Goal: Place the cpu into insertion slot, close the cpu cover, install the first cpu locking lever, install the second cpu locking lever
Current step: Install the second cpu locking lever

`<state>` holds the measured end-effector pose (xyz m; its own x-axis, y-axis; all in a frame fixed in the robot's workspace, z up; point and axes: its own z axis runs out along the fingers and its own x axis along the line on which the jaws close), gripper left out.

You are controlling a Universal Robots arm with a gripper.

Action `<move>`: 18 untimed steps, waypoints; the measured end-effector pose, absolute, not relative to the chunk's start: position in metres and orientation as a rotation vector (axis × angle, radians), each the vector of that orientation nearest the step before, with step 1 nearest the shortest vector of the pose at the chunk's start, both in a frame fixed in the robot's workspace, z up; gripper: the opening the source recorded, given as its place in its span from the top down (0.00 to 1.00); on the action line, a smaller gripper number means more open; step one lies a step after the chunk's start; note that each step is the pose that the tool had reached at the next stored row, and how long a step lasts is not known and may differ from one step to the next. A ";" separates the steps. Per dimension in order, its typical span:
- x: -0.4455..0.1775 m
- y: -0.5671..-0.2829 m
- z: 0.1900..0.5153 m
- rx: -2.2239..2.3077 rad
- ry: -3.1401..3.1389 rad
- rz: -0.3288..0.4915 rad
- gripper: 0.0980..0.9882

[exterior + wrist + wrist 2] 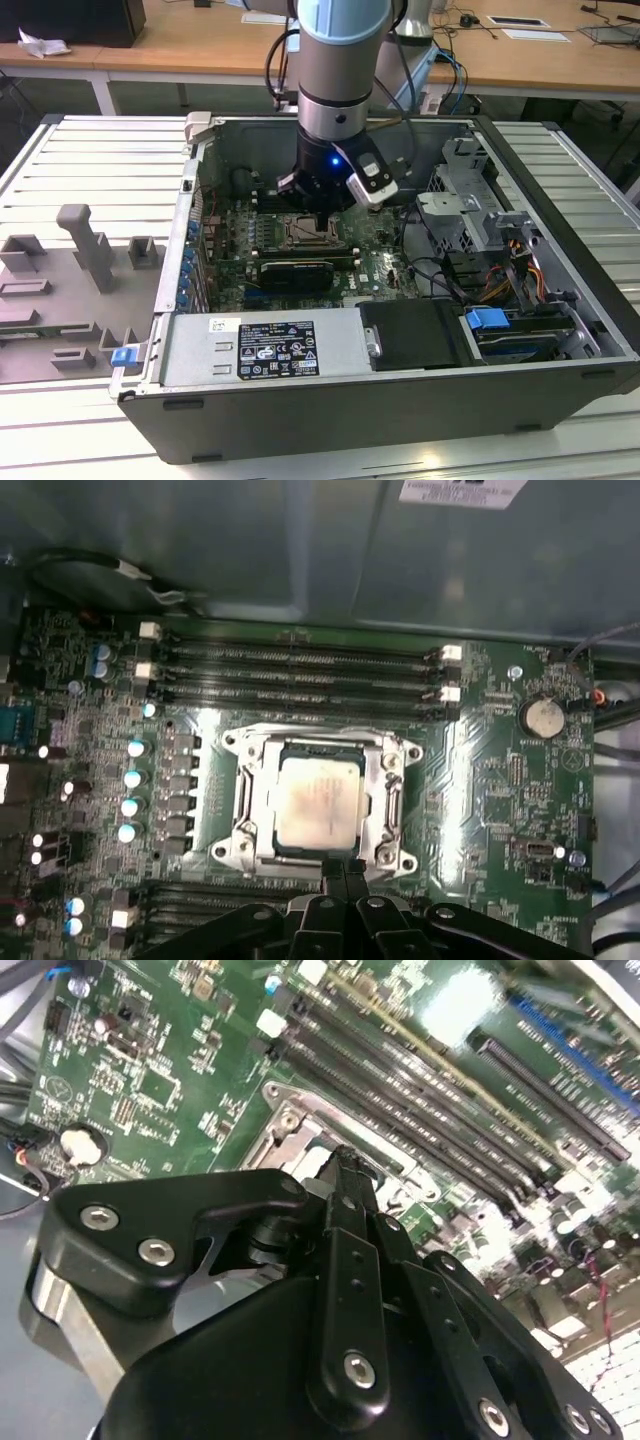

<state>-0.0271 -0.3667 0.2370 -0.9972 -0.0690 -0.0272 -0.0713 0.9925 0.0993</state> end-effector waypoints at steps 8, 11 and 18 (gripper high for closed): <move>-0.054 -0.371 0.234 -0.110 3.112 0.160 0.99; -0.054 -0.377 0.233 -0.110 3.111 0.167 0.99; -0.063 -0.379 0.223 -0.112 3.107 0.213 0.99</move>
<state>-0.0631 -0.3794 0.2234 -0.9971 -0.0698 -0.0296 -0.0732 0.9881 0.1355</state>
